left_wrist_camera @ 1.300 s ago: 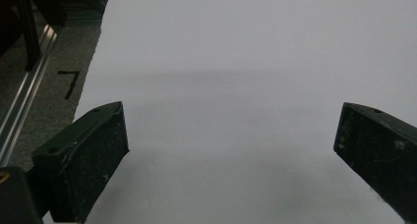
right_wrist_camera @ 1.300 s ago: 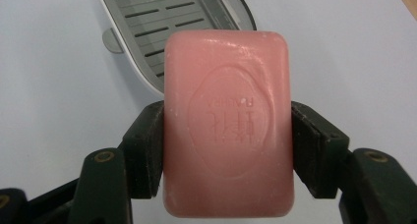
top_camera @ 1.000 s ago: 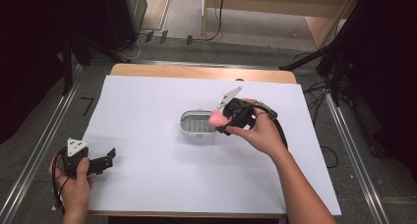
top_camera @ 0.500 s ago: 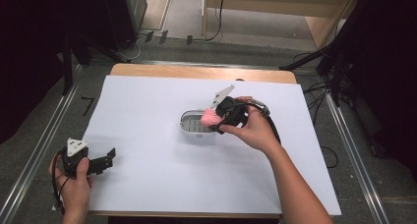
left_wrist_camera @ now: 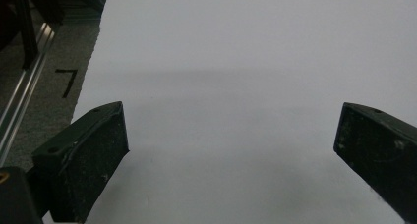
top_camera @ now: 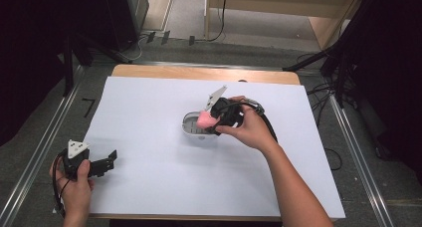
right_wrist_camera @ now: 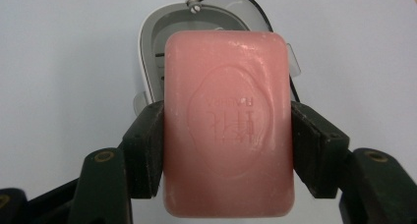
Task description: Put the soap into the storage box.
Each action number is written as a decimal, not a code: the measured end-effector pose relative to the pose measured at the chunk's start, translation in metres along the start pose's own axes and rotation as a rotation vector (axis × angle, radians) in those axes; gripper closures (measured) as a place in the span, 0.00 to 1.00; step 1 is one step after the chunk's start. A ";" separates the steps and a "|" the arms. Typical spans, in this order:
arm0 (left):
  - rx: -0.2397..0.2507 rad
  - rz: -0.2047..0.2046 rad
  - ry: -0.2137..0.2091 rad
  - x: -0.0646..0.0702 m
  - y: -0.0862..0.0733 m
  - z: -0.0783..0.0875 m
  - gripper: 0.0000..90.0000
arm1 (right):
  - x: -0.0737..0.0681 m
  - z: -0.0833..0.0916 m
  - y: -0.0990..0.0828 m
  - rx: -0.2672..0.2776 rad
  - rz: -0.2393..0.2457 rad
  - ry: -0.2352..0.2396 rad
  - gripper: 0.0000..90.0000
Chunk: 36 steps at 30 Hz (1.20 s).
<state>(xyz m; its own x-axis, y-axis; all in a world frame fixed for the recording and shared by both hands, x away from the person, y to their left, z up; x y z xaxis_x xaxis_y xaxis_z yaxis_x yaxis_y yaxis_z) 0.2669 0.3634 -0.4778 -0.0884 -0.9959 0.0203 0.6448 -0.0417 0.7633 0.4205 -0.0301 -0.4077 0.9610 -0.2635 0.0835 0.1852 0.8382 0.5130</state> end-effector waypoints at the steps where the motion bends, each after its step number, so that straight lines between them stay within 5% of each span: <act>1: 0.000 0.000 0.000 0.000 0.000 0.000 0.00 | 0.000 -0.001 0.001 -0.003 0.003 0.007 0.43; 18: -0.002 -0.001 -0.001 0.000 0.000 0.000 0.00 | 0.002 -0.014 0.011 0.022 0.137 0.023 0.43; 28: -0.002 0.000 -0.002 0.000 0.000 0.000 0.00 | 0.004 -0.018 0.013 0.040 0.136 0.043 0.45; 36: -0.002 0.001 -0.005 0.000 0.000 0.000 0.00 | 0.007 -0.005 0.011 0.076 0.075 0.035 0.39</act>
Point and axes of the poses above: each handheld gripper's, and its own axes: z roughly backward along the jaws, y roughly out of its top, x roughly to its right, the point moved 2 cm from there along -z, roughly forward along the jaws, and after that the axes turned 2 degrees about -x, right-handed, at the moved point
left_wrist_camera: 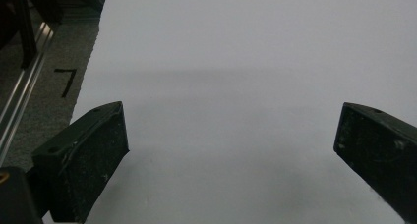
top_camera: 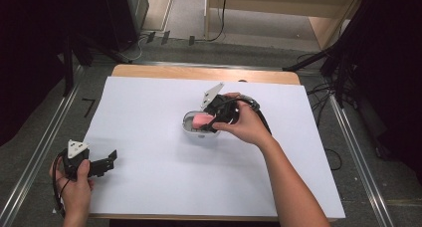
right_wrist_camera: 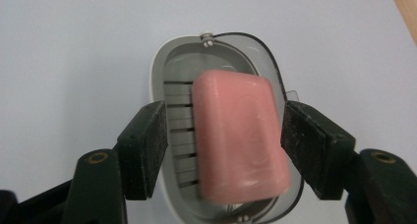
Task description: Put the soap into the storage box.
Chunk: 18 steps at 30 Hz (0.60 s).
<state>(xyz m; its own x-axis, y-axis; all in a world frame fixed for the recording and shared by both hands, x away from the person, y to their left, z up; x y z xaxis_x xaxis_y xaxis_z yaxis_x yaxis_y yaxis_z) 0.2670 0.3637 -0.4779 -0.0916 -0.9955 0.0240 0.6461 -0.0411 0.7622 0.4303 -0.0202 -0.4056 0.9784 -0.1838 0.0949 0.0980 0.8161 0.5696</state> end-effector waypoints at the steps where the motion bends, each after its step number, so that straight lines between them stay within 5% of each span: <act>1: 0.002 0.001 0.001 0.000 0.000 0.000 0.00 | 0.000 0.001 -0.001 0.001 -0.011 -0.001 0.39; 18: -0.002 -0.003 0.005 0.001 0.000 0.000 0.00 | -0.006 0.016 -0.032 0.039 -0.228 -0.039 0.28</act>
Point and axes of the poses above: each handheld gripper's, and its own axes: z roughly backward along the jaws, y roughly out of its top, x roughly to its right, the point moved 2 cm from there along -z, roughly forward along the jaws, and after that the axes turned 2 degrees about -x, right-handed, at the moved point
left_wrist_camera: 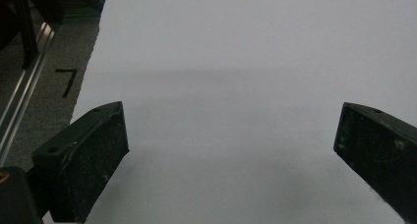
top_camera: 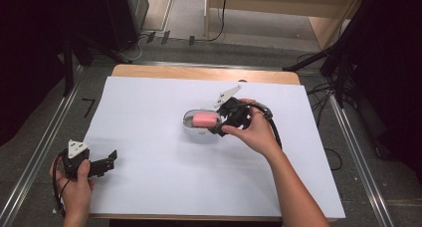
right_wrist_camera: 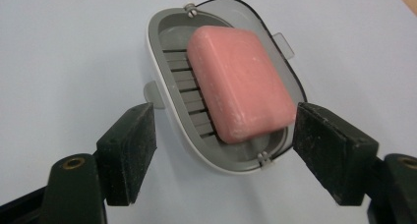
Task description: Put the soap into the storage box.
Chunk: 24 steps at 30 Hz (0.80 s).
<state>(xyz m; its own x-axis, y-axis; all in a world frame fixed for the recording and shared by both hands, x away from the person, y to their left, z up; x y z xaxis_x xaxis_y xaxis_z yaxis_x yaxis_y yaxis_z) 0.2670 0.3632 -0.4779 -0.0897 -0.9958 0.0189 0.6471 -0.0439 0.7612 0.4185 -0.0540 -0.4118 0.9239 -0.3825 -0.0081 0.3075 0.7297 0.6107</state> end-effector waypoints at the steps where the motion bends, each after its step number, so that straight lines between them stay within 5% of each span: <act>1: 0.000 0.000 0.001 0.000 0.000 0.000 0.00 | 0.000 0.001 -0.001 0.004 -0.006 -0.001 0.28; 24: 0.001 -0.006 0.007 0.001 0.000 0.000 0.00 | 0.002 0.036 -0.058 0.119 -0.171 -0.080 0.21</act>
Point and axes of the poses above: each handheld gripper's, and its own axes: z roughly backward along the jaws, y roughly out of its top, x roughly to its right, the point moved 2 cm from there along -z, roughly forward along the jaws, and after that the axes turned 2 degrees about -x, right-handed, at the moved point
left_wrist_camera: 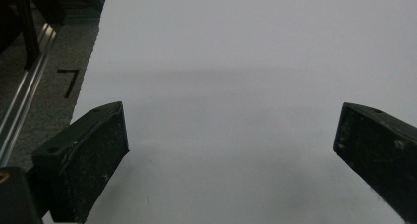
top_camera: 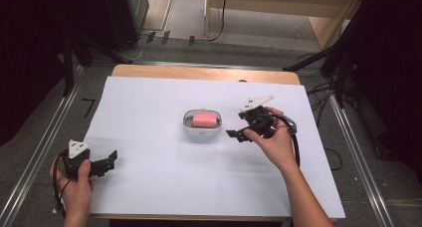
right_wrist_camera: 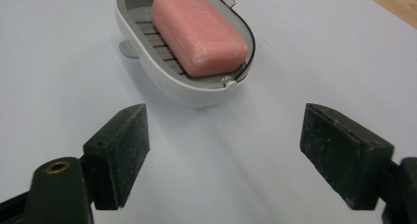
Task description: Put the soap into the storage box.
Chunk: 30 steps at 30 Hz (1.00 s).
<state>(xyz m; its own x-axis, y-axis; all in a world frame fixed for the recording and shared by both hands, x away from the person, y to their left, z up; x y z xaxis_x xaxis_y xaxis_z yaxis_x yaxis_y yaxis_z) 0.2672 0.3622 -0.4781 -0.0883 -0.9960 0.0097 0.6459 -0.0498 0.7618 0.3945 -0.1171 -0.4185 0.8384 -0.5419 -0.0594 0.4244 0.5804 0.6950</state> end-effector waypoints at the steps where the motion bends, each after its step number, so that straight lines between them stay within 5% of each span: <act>1: -0.001 0.000 0.000 0.000 0.000 0.000 0.00 | 0.000 0.001 -0.002 0.008 0.000 0.005 0.21; 9: -0.001 0.000 0.001 0.000 0.000 0.000 0.00 | 0.004 0.007 -0.023 0.017 -0.059 -0.029 0.20; 30: 0.002 -0.003 0.002 0.000 0.000 0.000 0.00 | 0.007 0.019 -0.075 0.033 -0.118 -0.078 0.18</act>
<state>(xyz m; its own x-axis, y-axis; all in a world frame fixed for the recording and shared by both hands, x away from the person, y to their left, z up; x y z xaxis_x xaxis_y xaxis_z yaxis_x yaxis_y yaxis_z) 0.2670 0.3620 -0.4781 -0.0884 -0.9961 0.0065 0.6445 -0.0522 0.7628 0.3622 -0.1758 -0.4573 0.7539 -0.6512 -0.0870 0.5055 0.4904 0.7099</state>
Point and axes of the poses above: each handheld gripper's, and its own axes: z roughly backward along the jaws, y roughly out of its top, x roughly to its right, the point moved 2 cm from there along -z, roughly forward along the jaws, and after that the axes turned 2 degrees about -x, right-handed, at the moved point
